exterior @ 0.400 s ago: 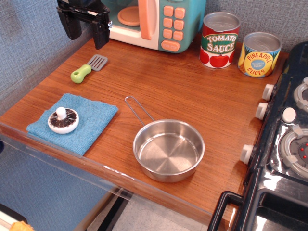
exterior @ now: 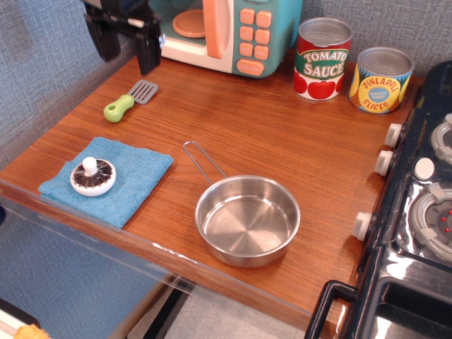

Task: Take the white circular object and put it underneath the cans

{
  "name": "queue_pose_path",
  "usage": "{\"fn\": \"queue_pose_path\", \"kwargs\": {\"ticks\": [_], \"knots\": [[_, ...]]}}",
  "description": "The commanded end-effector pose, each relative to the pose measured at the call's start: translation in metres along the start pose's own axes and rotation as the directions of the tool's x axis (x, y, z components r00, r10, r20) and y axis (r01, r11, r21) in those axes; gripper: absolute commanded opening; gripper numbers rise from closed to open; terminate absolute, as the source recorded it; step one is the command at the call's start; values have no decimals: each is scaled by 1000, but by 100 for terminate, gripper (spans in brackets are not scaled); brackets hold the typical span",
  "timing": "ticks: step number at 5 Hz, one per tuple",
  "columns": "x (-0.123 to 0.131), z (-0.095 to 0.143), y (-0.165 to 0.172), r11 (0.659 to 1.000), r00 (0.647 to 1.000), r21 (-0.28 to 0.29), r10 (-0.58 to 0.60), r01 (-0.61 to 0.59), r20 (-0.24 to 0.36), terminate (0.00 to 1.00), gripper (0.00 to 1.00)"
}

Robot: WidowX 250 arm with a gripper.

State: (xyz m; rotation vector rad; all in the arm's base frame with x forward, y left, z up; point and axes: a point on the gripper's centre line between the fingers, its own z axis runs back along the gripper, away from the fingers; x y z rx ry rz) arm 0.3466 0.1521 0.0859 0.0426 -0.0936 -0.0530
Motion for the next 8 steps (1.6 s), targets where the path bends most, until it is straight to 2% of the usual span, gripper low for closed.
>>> {"fn": "queue_pose_path", "kwargs": {"ticks": [1, 2, 3, 8], "knots": [[-69, 13, 3, 999, 999, 25, -40, 40, 4, 0, 100], [-99, 8, 1, 996, 997, 39, -75, 76, -23, 0, 100], [-114, -1, -6, 993, 993, 49, -108, 111, -43, 0, 100], [-104, -34, -21, 989, 989, 103, -96, 108, -116, 0, 100]]}}
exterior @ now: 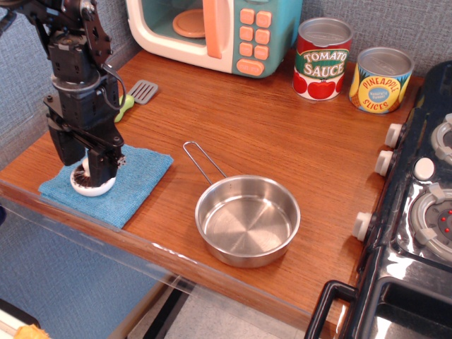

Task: Take the white circular object and put it underneath the cans

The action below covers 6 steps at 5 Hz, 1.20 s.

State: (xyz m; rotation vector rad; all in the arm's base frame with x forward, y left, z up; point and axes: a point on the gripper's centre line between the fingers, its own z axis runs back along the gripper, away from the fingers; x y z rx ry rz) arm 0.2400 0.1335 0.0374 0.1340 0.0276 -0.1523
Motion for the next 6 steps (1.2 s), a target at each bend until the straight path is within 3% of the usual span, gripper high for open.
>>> {"fn": "queue_pose_path", "kwargs": {"ticks": [1, 2, 4, 5, 6], "knots": [[5, 1, 6, 1000, 1000, 28, 9, -9, 2, 0, 0], [6, 3, 6, 1000, 1000, 27, 8, -9, 5, 0, 0], [24, 60, 4, 999, 988, -29, 45, -41, 149, 0, 0], [55, 76, -15, 998, 979, -53, 37, -27, 202, 0, 0], [93, 74, -53, 997, 978, -64, -21, 35, 207, 0, 0]]}}
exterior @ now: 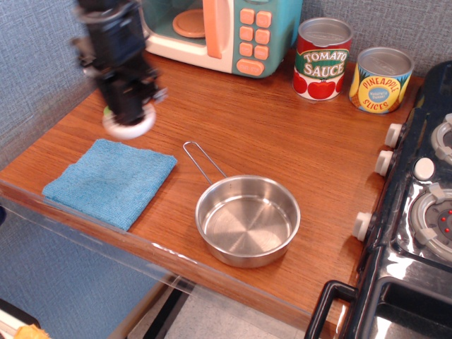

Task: Take the white circular object and put it underneath the cans

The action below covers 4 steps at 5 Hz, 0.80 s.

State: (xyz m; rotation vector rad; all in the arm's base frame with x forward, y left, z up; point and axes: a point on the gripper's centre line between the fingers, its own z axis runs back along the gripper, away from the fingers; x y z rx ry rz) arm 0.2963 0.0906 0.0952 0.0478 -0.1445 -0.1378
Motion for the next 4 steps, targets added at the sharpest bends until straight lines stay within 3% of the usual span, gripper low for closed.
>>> {"fn": "queue_pose_path", "kwargs": {"ticks": [1, 3, 4], "knots": [[62, -12, -69, 994, 994, -12, -111, 112, 23, 0, 0], [108, -40, -109, 988, 988, 2, -155, 155, 4, 0, 0], [121, -41, -116, 988, 988, -1, -156, 156, 14, 0, 0]]}}
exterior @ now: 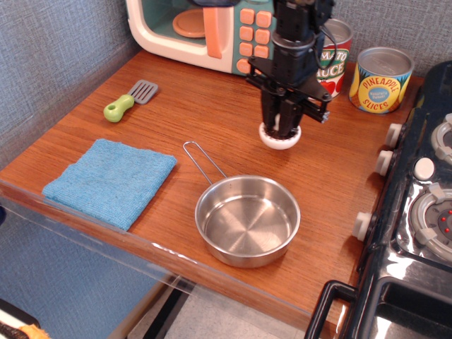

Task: Take the white circular object and put it underneath the cans

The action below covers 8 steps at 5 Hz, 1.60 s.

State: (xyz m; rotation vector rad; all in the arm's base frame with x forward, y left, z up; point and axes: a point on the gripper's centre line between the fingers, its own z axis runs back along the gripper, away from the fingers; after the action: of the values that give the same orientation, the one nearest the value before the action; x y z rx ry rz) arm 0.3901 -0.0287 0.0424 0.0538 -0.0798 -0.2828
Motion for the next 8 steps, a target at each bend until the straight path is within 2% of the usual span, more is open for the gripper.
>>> {"fn": "queue_pose_path", "kwargs": {"ticks": [1, 2, 4, 5, 6, 8], "knots": [[24, 22, -6, 1000, 997, 9, -8, 7, 72, 0, 0], [22, 22, -3, 1000, 998, 12, 3, -4, 55, 0, 100], [20, 29, 2, 1000, 999, -3, 6, -6, 52, 0, 100], [14, 69, 11, 999, 991, -37, 40, -36, 129, 0, 100], [-8, 103, 29, 995, 983, -51, 98, -91, 158, 0, 100], [-56, 88, 49, 989, 988, -38, 141, -140, 54, 0, 100]]}}
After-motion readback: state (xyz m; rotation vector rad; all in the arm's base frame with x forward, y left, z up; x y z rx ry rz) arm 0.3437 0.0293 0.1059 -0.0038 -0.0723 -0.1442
